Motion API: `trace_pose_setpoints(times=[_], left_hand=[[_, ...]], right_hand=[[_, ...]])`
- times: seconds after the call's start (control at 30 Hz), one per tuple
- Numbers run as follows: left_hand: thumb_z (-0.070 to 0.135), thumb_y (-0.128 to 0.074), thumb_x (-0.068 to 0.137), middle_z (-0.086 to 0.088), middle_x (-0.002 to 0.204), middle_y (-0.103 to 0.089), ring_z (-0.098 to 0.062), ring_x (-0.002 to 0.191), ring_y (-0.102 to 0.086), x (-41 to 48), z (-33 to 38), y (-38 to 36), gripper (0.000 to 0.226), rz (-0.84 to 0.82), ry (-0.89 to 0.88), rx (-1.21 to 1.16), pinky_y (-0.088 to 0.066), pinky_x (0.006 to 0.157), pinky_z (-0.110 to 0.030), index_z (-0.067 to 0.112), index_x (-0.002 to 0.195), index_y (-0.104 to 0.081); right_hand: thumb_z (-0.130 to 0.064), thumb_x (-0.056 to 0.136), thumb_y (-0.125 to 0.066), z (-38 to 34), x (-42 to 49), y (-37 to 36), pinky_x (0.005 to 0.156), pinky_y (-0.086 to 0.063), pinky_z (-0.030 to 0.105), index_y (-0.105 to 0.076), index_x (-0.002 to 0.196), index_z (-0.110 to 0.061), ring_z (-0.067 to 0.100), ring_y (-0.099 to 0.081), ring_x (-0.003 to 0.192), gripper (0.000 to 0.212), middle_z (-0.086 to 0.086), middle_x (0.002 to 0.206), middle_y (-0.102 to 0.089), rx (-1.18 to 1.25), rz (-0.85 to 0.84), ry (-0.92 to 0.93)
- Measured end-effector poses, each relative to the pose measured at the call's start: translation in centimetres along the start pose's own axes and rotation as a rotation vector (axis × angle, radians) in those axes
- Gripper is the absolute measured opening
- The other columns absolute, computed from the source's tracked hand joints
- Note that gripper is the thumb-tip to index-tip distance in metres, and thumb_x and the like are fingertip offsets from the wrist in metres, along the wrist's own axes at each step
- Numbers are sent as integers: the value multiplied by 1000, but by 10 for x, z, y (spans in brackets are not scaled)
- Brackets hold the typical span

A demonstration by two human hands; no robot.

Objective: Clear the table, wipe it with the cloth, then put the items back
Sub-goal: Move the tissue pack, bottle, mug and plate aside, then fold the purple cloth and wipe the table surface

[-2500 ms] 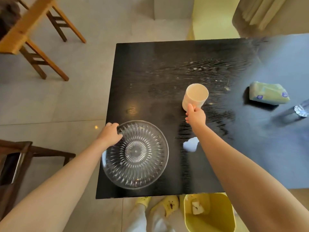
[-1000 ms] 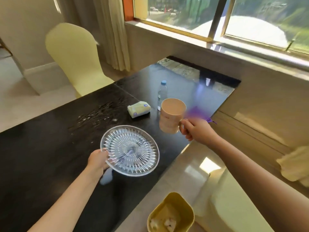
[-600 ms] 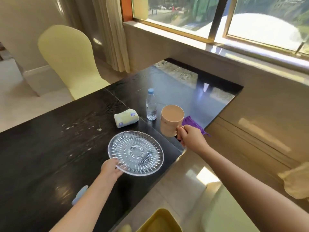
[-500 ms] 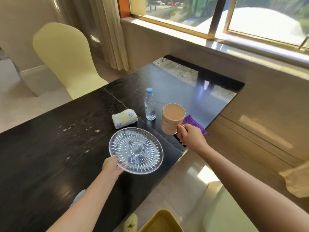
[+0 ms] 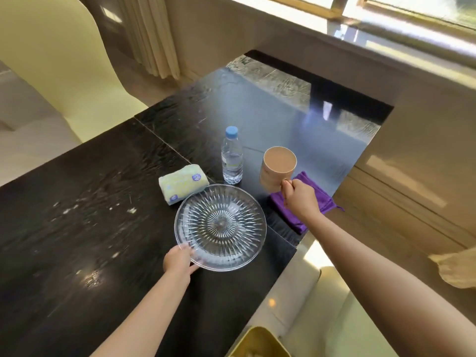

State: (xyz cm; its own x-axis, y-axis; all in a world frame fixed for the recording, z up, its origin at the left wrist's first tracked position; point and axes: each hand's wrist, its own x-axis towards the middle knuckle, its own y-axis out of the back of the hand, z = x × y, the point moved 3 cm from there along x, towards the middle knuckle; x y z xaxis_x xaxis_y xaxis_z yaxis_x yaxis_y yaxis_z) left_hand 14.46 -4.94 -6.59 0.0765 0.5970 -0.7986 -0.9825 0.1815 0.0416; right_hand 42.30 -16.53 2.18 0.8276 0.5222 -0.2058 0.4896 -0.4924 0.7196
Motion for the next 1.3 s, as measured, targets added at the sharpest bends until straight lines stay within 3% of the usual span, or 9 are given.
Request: trace_pose_setpoints(times=[0.13, 0.3, 0.53, 0.63, 0.83, 0.93, 1.07, 1.23, 1.3], left_hand=[[-3, -50, 90, -13, 79, -60, -20, 64, -57, 4, -1, 0, 23, 9, -22, 61, -56, 75, -43, 1, 110, -61], [-6, -56, 85, -20, 96, -65, -28, 82, -65, 9, -6, 8, 27, 44, -66, 221, -57, 70, -40, 5, 110, -58], [9, -65, 83, -9, 102, -66, -24, 83, -65, 8, 3, 20, 38, 108, -251, 472, -55, 83, -46, 15, 119, -53], [11, -65, 81, -3, 109, -63, -21, 93, -60, 1, 16, 15, 35, 164, -379, 542, -49, 81, -36, 17, 114, -56], [10, -63, 83, 2, 106, -60, -14, 92, -58, -31, 31, -49, 27, -55, -694, 717, -39, 71, -16, 19, 108, -58], [11, -61, 84, 4, 104, -61, -11, 94, -56, -40, 26, -98, 26, -227, -724, 789, -39, 77, -19, 20, 109, -58], [7, -61, 84, -6, 109, -63, -15, 92, -58, -47, 6, -168, 32, -474, -440, 683, -51, 86, -29, 14, 115, -58], [19, -65, 70, -18, 118, -58, -28, 100, -61, -41, -27, -228, 69, -481, -111, 573, -51, 94, -41, 8, 133, -41], [18, -64, 75, -14, 104, -58, -25, 91, -61, -39, -37, -240, 49, -452, -5, 533, -52, 81, -33, 5, 120, -48]], right_hand=[[-31, 99, -37, 3, 22, -24, 65, -34, 30, -54, 78, -10, 28, -57, 76, 35, 8, 78, -60, 8, -4, -34], [-34, 98, -38, 6, 43, -43, 69, -42, 33, -51, 79, -14, 31, -62, 83, 31, 14, 84, -65, 4, -21, -55], [-41, 95, -43, 17, 58, -53, 77, -54, 46, -50, 70, -14, 35, -67, 79, 37, 13, 79, -65, 34, -30, -67], [-43, 92, -48, 20, 65, -53, 82, -53, 49, -45, 65, -20, 35, -67, 85, 36, 13, 84, -66, 63, -31, -78], [-46, 92, -50, 24, 66, -34, 90, -47, 38, -57, 114, -9, 26, -60, 105, 44, 8, 115, -65, 74, -74, -68], [-37, 94, -48, 54, 65, -6, 93, -42, 39, -52, 126, -6, 32, -52, 117, 44, 14, 125, -60, -68, 43, -85], [-39, 92, -51, 109, 58, 15, 102, -35, 46, -40, 138, -13, 38, -35, 129, 53, 13, 143, -41, -426, -10, -208], [-29, 86, -63, 146, 44, 2, 103, -38, 41, -42, 135, -17, 36, -43, 125, 55, 9, 147, -30, -241, -85, -173], [-27, 86, -63, 147, 42, 3, 98, -41, 39, -49, 128, -14, 34, -49, 117, 46, 9, 138, -36, -201, -30, -160]])
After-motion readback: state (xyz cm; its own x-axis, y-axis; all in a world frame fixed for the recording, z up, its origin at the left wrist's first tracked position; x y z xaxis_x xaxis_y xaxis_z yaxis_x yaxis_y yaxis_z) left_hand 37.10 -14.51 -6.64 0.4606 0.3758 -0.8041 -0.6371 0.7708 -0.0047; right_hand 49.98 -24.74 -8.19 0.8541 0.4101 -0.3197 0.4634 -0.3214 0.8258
